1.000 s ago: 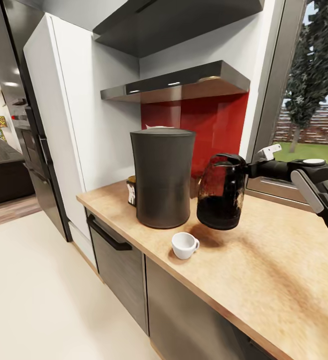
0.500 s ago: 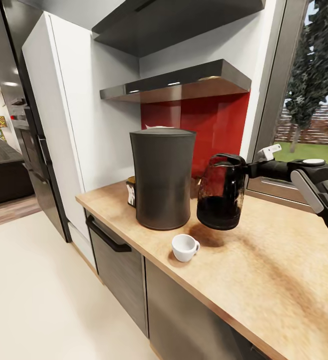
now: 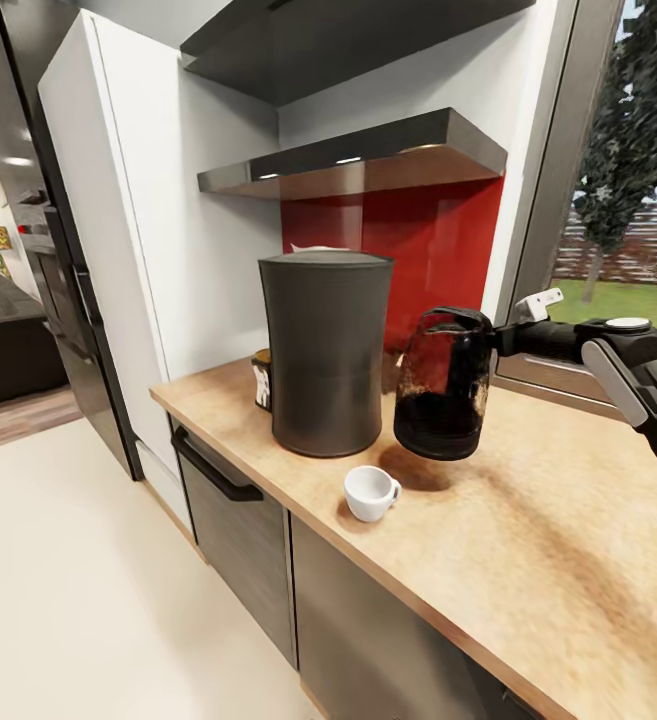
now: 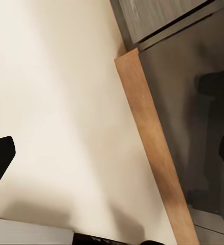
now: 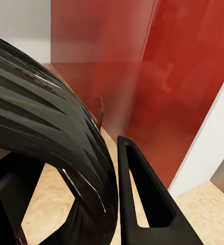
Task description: Set up a coffee station on the kitchen countertop: keep the coffee maker on the countertop, move the bottle of coffee from the kitchen shelf to the counter next to the coffee maker, place a paper coffee filter on top of the coffee maker, put the saucer next to the coffee maker with the coffee cup on the saucer, and place the electric kettle next to the coffee maker.
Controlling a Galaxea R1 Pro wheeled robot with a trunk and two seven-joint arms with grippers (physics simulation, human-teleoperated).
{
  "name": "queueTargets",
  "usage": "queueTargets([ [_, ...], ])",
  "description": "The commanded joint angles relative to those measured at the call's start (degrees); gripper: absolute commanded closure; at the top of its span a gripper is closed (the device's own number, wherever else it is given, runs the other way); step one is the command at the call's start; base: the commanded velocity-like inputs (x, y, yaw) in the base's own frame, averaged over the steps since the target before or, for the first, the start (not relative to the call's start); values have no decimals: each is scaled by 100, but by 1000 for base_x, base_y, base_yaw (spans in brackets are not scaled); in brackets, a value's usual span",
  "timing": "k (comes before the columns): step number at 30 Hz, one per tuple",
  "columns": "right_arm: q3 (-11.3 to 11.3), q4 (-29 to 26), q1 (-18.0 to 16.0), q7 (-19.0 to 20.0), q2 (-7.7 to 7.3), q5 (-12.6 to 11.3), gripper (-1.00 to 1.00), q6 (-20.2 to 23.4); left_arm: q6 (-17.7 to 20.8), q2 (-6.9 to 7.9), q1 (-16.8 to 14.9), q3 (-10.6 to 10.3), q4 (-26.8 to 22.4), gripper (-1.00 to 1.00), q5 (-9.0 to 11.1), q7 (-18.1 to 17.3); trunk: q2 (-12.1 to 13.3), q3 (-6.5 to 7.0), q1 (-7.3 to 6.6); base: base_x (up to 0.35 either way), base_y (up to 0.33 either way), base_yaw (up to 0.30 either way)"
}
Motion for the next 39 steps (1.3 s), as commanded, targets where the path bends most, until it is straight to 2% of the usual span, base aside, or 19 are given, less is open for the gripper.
queueTargets([
  [1, 7, -4, -9, 8, -4, -33, 100, 23, -33, 1, -5, 45, 8, -100, -44, -14, -4, -15, -1, 0, 0, 0],
  [24, 7, -4, -1, 11, -2, -33, 100, 23, -34, 1, -5, 45, 8, -100, -43, -23, -4, -211, -1, 0, 0, 0],
  [27, 7, -4, -1, 14, -1, -34, 100, 23, -34, 1, -5, 45, 8, -100, -42, -22, -124, -270, 65, 0, 0, 0],
  [34, 7, -4, -1, 26, 2, -41, 100, 23, -37, 0, -5, 45, 8, -100, -44, -25, -124, -271, 65, 0, 0, 0],
  [39, 7, -4, -1, 26, 6, -41, 100, 23, -36, -1, -5, 45, 8, -100, -44, -25, -325, -361, 175, 0, 0, 0],
])
